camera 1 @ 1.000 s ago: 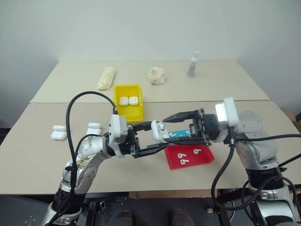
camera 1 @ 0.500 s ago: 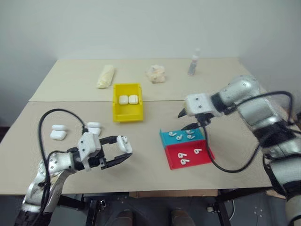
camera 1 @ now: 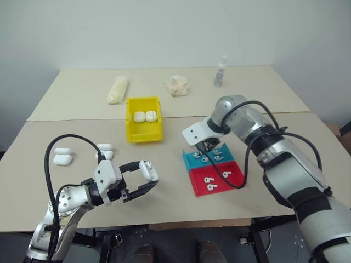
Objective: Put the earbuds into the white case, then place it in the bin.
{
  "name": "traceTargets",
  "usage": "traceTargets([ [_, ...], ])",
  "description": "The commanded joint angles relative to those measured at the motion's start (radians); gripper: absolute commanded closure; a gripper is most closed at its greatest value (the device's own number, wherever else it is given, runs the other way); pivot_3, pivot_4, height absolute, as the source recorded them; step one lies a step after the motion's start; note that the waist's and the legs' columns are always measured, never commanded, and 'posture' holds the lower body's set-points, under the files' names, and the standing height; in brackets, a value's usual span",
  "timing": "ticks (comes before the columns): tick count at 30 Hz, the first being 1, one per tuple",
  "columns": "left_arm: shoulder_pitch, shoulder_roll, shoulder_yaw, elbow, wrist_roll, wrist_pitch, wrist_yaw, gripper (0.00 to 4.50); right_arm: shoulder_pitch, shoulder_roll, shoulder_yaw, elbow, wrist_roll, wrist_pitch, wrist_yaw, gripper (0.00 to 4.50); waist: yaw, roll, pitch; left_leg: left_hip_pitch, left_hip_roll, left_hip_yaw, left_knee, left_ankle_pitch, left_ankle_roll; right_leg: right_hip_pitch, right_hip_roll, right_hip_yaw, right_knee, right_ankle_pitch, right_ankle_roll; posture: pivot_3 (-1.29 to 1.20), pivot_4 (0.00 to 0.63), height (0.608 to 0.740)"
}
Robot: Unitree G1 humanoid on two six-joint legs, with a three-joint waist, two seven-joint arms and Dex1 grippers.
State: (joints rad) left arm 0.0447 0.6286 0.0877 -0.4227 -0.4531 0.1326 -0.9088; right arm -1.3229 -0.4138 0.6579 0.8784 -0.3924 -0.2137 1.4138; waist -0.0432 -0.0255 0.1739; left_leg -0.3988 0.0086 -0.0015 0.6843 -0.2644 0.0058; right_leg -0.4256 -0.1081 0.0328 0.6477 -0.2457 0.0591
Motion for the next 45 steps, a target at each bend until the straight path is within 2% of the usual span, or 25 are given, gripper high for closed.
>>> traceTargets([
  [1,0.006,-0.001,0.005,-0.045,0.005,-0.016,0.012,1.70,-0.030,0.024,-0.007,0.023,-0.028,-0.003,-0.010,1.82,0.000,0.000,0.000,0.000,0.000,0.000,0.000,0.000,0.000,0.000,0.000,0.000,0.000,0.000,0.000,0.00,0.150,0.740],
  [9,0.027,-0.011,-0.001,-0.053,0.022,-0.022,0.029,1.70,-0.022,0.065,-0.012,0.079,-0.070,0.006,-0.048,1.82,-0.001,0.000,0.000,0.000,0.000,0.000,-0.001,0.000,0.000,0.000,0.000,0.000,0.000,0.000,0.000,0.00,0.150,0.740],
  [32,0.013,-0.012,-0.009,-0.023,0.028,-0.032,0.023,1.70,0.007,0.061,-0.026,0.076,-0.091,-0.011,-0.035,1.82,-0.002,0.000,0.000,0.001,0.000,0.000,-0.002,0.001,-0.002,0.000,0.000,0.000,0.000,0.000,0.000,0.00,0.150,0.740],
  [35,0.010,-0.013,-0.012,-0.022,0.031,-0.032,0.024,1.70,0.012,0.061,-0.026,0.070,-0.091,-0.010,-0.031,2.44,-0.002,0.000,0.000,0.001,0.000,0.000,-0.002,0.001,-0.002,0.000,0.000,0.000,0.000,0.000,0.000,0.00,0.150,0.740],
  [37,0.008,-0.010,-0.012,-0.035,0.026,-0.021,0.027,1.70,0.015,0.059,-0.028,0.064,-0.088,-0.009,-0.027,3.07,-0.002,0.000,0.000,0.001,0.000,0.000,-0.002,0.001,-0.002,0.000,0.000,0.000,0.000,0.000,0.000,0.00,0.150,0.740],
  [45,0.006,-0.008,-0.012,-0.048,0.023,-0.008,0.032,1.70,0.020,0.055,-0.029,0.059,-0.093,-0.010,-0.029,3.07,-0.003,0.000,0.000,0.001,0.000,0.000,-0.002,0.001,-0.002,0.000,0.000,0.000,0.000,0.000,0.000,0.00,0.150,0.740],
])
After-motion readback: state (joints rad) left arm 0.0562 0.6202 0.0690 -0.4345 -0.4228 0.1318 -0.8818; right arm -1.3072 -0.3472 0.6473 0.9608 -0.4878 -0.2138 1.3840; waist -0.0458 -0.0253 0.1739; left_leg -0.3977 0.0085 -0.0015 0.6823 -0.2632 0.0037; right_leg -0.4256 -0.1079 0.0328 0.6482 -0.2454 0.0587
